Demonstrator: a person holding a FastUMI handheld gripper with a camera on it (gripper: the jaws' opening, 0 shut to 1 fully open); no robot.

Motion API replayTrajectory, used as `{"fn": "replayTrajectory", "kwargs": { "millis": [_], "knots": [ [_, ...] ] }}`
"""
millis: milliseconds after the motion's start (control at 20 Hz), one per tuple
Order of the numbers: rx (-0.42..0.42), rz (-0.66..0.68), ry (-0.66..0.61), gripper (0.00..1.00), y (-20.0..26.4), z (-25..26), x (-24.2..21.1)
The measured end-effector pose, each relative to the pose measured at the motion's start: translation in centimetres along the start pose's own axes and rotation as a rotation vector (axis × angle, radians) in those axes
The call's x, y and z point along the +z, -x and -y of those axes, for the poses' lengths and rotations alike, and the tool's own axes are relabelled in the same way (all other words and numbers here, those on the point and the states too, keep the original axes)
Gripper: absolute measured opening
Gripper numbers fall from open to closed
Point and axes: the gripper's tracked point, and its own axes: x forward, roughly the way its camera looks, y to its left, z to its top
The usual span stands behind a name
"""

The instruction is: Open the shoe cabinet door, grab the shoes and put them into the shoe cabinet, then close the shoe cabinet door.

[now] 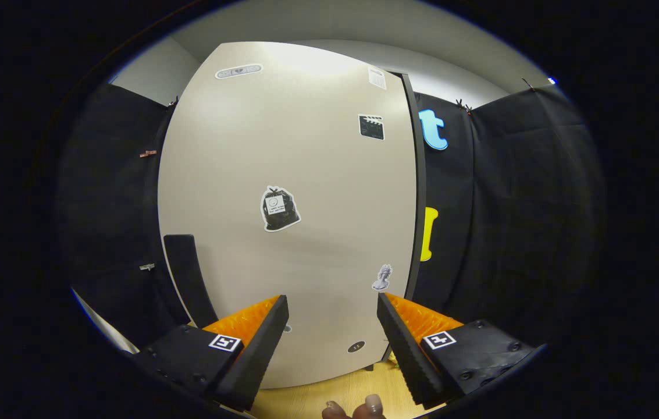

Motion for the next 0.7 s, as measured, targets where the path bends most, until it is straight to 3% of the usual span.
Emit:
{"fn": "replayTrajectory", "kwargs": {
  "millis": [700],
  "knots": [
    [-0.006, 0.007, 0.018, 0.98, 0.6, -1.3, 0.3]
  ]
}}
